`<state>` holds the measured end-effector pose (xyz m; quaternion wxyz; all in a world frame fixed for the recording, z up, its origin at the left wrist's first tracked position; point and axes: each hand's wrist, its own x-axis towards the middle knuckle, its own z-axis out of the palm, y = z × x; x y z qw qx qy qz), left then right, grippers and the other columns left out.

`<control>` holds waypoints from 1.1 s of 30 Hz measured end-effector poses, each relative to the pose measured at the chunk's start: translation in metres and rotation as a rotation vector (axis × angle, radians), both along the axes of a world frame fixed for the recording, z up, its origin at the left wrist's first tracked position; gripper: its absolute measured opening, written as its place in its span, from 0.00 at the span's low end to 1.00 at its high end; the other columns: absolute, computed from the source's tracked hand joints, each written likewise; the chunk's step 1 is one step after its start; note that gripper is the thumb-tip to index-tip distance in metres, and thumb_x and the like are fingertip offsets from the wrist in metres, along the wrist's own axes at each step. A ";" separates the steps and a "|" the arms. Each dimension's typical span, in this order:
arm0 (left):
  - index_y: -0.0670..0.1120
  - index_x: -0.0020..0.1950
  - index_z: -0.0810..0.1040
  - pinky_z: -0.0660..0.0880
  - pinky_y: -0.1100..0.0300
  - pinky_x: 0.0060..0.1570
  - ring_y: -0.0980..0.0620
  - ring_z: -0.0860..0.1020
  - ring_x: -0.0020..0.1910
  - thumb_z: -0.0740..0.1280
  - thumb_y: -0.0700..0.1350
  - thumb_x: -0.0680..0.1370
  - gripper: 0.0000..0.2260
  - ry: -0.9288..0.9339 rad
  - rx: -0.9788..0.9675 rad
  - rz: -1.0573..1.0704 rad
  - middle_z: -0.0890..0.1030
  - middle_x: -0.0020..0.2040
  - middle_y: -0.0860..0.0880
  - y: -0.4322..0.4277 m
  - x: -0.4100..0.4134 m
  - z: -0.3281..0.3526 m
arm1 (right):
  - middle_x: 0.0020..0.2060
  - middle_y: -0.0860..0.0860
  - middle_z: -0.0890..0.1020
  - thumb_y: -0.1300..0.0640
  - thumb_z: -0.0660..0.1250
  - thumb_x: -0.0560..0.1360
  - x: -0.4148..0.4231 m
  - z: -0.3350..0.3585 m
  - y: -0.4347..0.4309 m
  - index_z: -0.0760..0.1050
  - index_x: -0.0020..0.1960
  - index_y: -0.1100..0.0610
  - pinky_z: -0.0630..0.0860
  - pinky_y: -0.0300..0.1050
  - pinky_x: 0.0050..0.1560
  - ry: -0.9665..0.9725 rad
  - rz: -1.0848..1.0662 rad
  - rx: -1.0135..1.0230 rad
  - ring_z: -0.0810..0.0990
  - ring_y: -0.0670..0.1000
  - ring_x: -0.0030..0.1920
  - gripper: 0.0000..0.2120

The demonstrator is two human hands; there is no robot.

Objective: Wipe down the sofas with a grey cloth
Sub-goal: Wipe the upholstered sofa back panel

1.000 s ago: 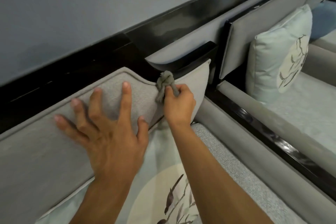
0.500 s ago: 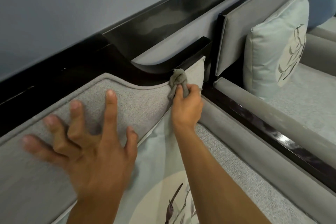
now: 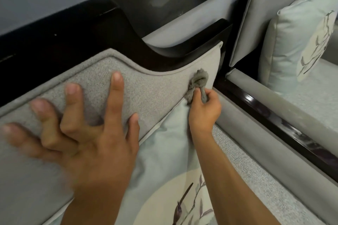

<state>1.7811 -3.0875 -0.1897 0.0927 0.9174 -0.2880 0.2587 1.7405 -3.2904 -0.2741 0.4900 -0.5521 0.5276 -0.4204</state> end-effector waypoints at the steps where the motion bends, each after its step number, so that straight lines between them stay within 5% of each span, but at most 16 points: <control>1: 0.63 0.83 0.48 0.61 0.21 0.65 0.21 0.61 0.73 0.57 0.64 0.83 0.31 0.007 -0.008 -0.016 0.48 0.77 0.48 0.001 -0.001 -0.001 | 0.37 0.44 0.80 0.54 0.68 0.78 0.000 0.000 -0.004 0.77 0.45 0.53 0.72 0.32 0.41 0.010 0.011 0.002 0.78 0.44 0.40 0.04; 9: 0.63 0.83 0.47 0.63 0.19 0.61 0.19 0.60 0.72 0.55 0.65 0.84 0.30 -0.018 -0.001 0.000 0.47 0.76 0.49 -0.001 0.005 -0.001 | 0.35 0.46 0.80 0.55 0.68 0.78 -0.005 -0.005 0.010 0.76 0.42 0.55 0.71 0.30 0.39 -0.008 0.015 0.072 0.75 0.38 0.34 0.07; 12: 0.63 0.83 0.46 0.62 0.18 0.61 0.21 0.54 0.75 0.54 0.65 0.84 0.30 -0.010 0.013 -0.015 0.46 0.76 0.49 0.000 0.004 0.001 | 0.35 0.50 0.83 0.53 0.69 0.77 -0.028 -0.012 0.025 0.79 0.42 0.54 0.78 0.46 0.43 0.052 0.211 0.159 0.79 0.45 0.38 0.07; 14: 0.61 0.83 0.45 0.54 0.16 0.65 0.31 0.47 0.76 0.56 0.64 0.84 0.31 -0.054 0.046 -0.019 0.45 0.77 0.46 0.001 -0.002 0.004 | 0.35 0.52 0.84 0.52 0.69 0.77 -0.039 -0.010 0.025 0.80 0.42 0.54 0.80 0.53 0.45 0.147 0.326 0.186 0.80 0.49 0.38 0.08; 18: 0.57 0.84 0.52 0.37 0.31 0.74 0.33 0.45 0.78 0.65 0.61 0.80 0.37 -0.082 0.067 -0.111 0.46 0.79 0.40 0.016 -0.008 0.007 | 0.29 0.49 0.80 0.50 0.68 0.78 -0.059 0.002 0.029 0.80 0.41 0.53 0.78 0.52 0.39 0.190 0.387 0.223 0.77 0.49 0.32 0.09; 21: 0.53 0.81 0.64 0.40 0.37 0.79 0.32 0.50 0.80 0.71 0.54 0.79 0.32 -0.077 0.002 -0.246 0.54 0.80 0.37 0.039 -0.017 0.002 | 0.28 0.47 0.78 0.51 0.68 0.78 -0.066 0.007 0.037 0.79 0.41 0.52 0.76 0.49 0.38 0.170 0.331 0.228 0.74 0.48 0.31 0.09; 25: 0.51 0.79 0.67 0.43 0.38 0.80 0.35 0.52 0.82 0.70 0.52 0.78 0.30 -0.051 0.026 -0.332 0.60 0.81 0.37 0.061 -0.028 -0.008 | 0.35 0.47 0.82 0.49 0.69 0.76 -0.057 0.029 0.042 0.77 0.42 0.49 0.81 0.59 0.48 0.102 0.181 0.017 0.80 0.50 0.38 0.06; 29: 0.51 0.80 0.66 0.43 0.41 0.80 0.38 0.50 0.83 0.68 0.52 0.79 0.30 -0.038 0.058 -0.326 0.57 0.82 0.39 0.075 -0.028 -0.015 | 0.37 0.44 0.80 0.51 0.69 0.77 -0.036 0.061 0.075 0.78 0.45 0.54 0.78 0.46 0.48 -0.025 0.181 -0.144 0.78 0.43 0.39 0.07; 33: 0.50 0.80 0.67 0.44 0.36 0.79 0.38 0.51 0.83 0.66 0.54 0.78 0.29 0.013 0.088 -0.261 0.56 0.83 0.39 0.108 -0.039 -0.036 | 0.33 0.45 0.78 0.55 0.70 0.78 -0.025 0.041 0.171 0.76 0.42 0.56 0.70 0.37 0.40 -0.040 0.393 -0.037 0.74 0.39 0.34 0.08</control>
